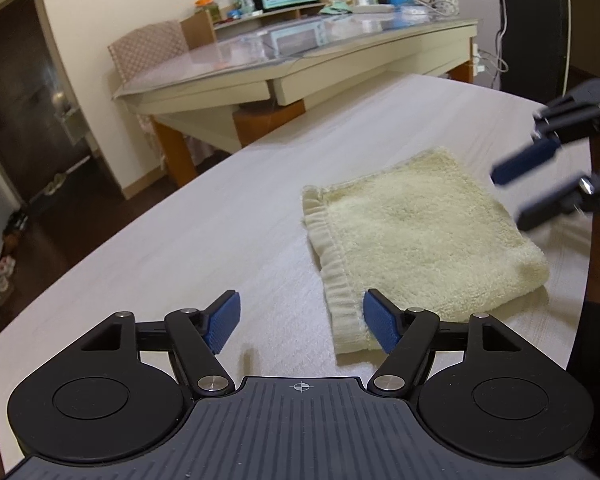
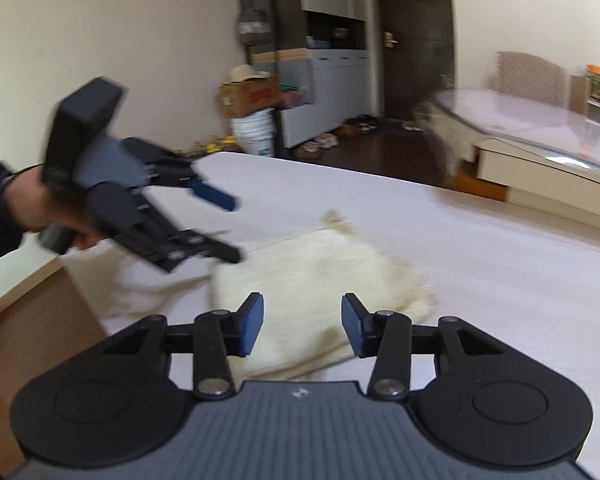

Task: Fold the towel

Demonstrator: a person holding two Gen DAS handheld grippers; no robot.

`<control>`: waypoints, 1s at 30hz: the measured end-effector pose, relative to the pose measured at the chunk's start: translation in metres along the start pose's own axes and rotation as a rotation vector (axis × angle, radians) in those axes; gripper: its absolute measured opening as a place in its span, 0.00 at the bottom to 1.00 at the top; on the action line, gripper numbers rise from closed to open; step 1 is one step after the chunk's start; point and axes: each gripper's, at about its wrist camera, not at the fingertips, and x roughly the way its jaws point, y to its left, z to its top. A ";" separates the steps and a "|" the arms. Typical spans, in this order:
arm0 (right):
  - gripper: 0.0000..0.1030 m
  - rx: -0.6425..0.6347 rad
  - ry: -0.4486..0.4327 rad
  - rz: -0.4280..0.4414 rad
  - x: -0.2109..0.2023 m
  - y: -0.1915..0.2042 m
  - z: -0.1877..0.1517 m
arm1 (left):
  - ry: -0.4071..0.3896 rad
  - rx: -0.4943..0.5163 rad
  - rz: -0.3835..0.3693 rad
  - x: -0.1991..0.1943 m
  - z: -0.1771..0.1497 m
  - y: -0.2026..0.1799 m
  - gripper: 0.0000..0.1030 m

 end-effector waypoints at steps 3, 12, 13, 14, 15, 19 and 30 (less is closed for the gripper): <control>0.47 -0.022 0.017 -0.034 0.007 -0.014 0.009 | 0.013 -0.001 0.011 0.001 0.001 -0.001 0.77; 0.54 -0.085 0.066 -0.045 0.031 -0.023 0.017 | 0.025 0.002 0.032 0.002 0.002 0.000 0.85; 0.55 -0.089 0.068 -0.045 0.033 -0.023 0.017 | 0.026 0.001 0.033 0.002 0.002 0.000 0.86; 0.56 -0.091 0.072 -0.045 0.035 -0.023 0.017 | 0.027 0.002 0.035 0.002 0.002 0.001 0.86; 0.57 -0.092 0.076 -0.045 0.036 -0.024 0.017 | 0.028 0.001 0.036 0.003 0.003 0.001 0.87; 0.60 -0.098 0.096 -0.054 0.043 -0.028 0.016 | 0.028 0.002 0.044 0.004 0.003 0.001 0.90; 0.64 -0.045 0.055 -0.081 0.029 -0.046 0.012 | -0.054 -0.119 0.055 -0.018 -0.004 0.010 0.92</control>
